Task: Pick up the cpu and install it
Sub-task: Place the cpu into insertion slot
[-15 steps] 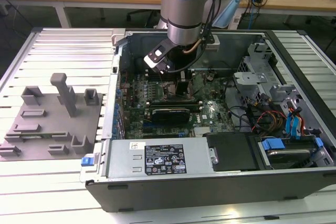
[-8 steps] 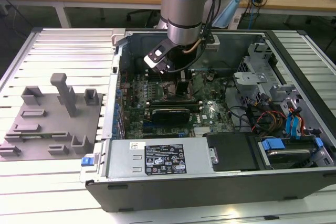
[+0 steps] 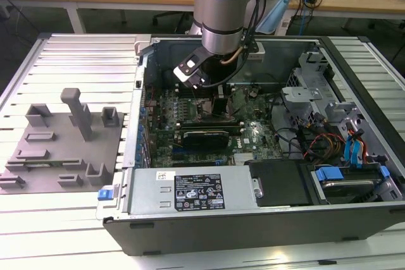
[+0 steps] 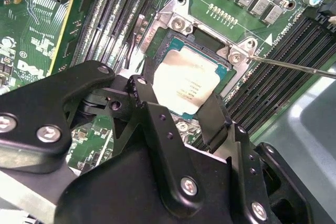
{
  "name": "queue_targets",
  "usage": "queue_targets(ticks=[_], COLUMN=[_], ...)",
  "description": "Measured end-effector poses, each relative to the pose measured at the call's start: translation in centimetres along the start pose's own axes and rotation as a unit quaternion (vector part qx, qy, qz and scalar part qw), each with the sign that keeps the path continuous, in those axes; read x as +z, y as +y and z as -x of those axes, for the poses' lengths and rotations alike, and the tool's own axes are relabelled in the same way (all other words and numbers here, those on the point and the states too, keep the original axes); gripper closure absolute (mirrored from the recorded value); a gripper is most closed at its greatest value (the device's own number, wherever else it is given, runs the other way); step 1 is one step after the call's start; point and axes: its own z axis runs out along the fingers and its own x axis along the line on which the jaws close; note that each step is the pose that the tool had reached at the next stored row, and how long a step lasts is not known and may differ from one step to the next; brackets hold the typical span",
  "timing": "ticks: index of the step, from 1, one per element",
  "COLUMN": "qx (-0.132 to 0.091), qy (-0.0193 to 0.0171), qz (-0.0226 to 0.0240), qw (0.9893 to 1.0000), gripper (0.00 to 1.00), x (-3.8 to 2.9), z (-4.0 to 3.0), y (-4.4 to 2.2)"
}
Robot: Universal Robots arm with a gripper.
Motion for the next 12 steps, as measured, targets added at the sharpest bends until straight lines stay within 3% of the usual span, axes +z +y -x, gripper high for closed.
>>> queue_targets(ticks=[12], qx=[0.000], qy=[0.0011], qz=[0.0000], qw=[1.0000], gripper=[0.40], x=[-0.10], z=[0.10], y=[0.00])
